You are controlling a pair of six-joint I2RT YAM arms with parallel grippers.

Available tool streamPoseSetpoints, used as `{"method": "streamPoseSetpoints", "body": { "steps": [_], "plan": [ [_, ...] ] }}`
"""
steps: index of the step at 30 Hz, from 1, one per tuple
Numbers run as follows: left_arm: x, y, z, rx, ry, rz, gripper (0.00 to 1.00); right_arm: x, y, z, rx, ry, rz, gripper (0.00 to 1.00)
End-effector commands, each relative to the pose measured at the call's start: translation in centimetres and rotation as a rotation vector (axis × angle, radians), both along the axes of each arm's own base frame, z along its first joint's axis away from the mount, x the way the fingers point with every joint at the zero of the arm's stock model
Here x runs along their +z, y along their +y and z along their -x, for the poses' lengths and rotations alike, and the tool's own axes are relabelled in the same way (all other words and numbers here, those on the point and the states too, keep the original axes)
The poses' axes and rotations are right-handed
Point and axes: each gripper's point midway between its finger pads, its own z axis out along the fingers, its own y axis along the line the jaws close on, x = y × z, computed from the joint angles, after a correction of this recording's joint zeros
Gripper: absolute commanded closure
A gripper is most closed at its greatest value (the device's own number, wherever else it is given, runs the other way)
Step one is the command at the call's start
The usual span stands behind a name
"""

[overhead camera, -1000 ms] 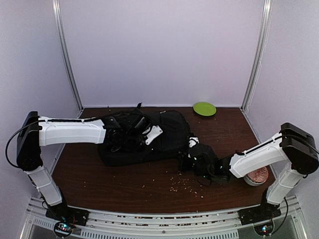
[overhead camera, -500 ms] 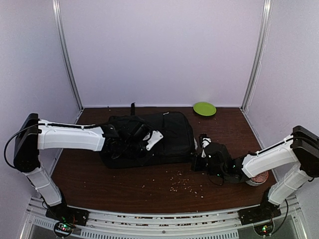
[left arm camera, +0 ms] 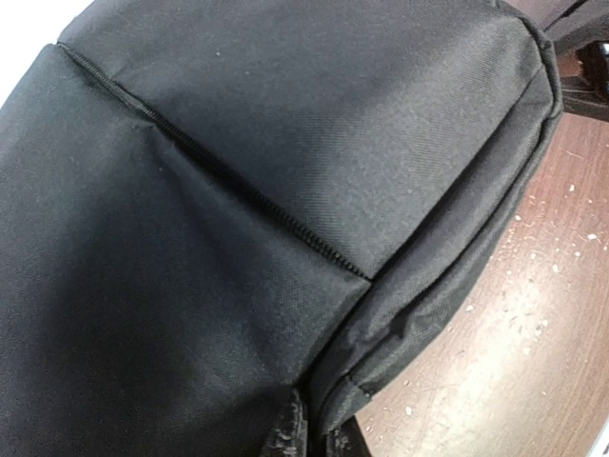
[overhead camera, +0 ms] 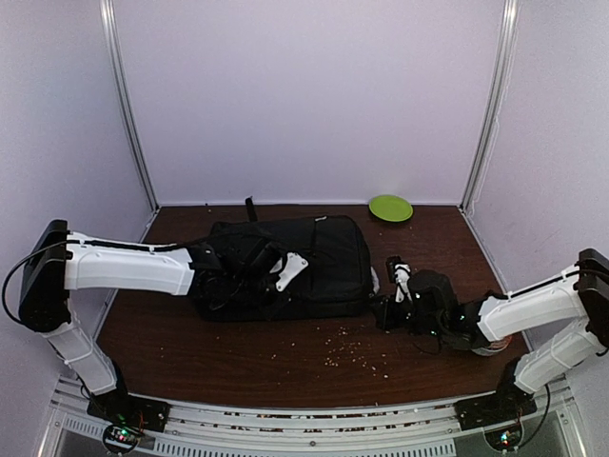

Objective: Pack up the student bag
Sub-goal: Zip the student bag at the center of the board.

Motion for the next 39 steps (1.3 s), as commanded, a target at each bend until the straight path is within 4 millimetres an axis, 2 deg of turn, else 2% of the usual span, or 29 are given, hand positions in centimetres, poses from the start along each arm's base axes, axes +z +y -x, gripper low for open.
{"method": "streamPoseSetpoints", "body": {
  "steps": [1,5,8,14,21,28,32,35,39],
  "plan": [
    [-1.4,6.7,-2.1,0.202,-0.064,-0.201,1.00,-1.5,-3.4,-0.3,-0.052,0.017,0.141,1.00],
    [-2.0,8.3,-2.9,0.267,-0.111,-0.255,1.00,-1.4,-3.0,0.6,0.034,0.043,0.192,1.00],
    [-2.3,9.4,-3.5,0.309,-0.140,-0.262,1.00,-1.7,-3.7,1.2,0.046,0.064,0.254,1.00],
    [-1.6,9.2,-3.1,0.276,-0.178,-0.170,1.00,-1.6,-5.6,0.9,0.003,0.058,0.361,1.00],
    [-1.5,8.6,-1.7,0.184,-0.168,-0.134,1.00,-1.5,-4.9,-0.5,-0.005,0.041,0.403,1.00],
    [-2.4,9.1,-0.5,0.156,-0.159,-0.165,1.00,-1.0,-6.5,-4.2,-0.232,0.027,0.374,1.00],
    [-3.1,9.6,0.0,0.149,-0.143,-0.171,1.00,0.2,-5.9,-5.5,-0.283,-0.025,0.296,1.00],
    [-3.5,9.8,0.1,0.154,-0.142,-0.177,1.00,0.9,-5.6,-5.9,-0.292,-0.039,0.264,1.00],
    [-3.6,9.4,-0.2,0.131,-0.180,-0.172,1.00,2.0,-6.4,-5.0,-0.304,-0.060,0.218,1.00]
  ]
}}
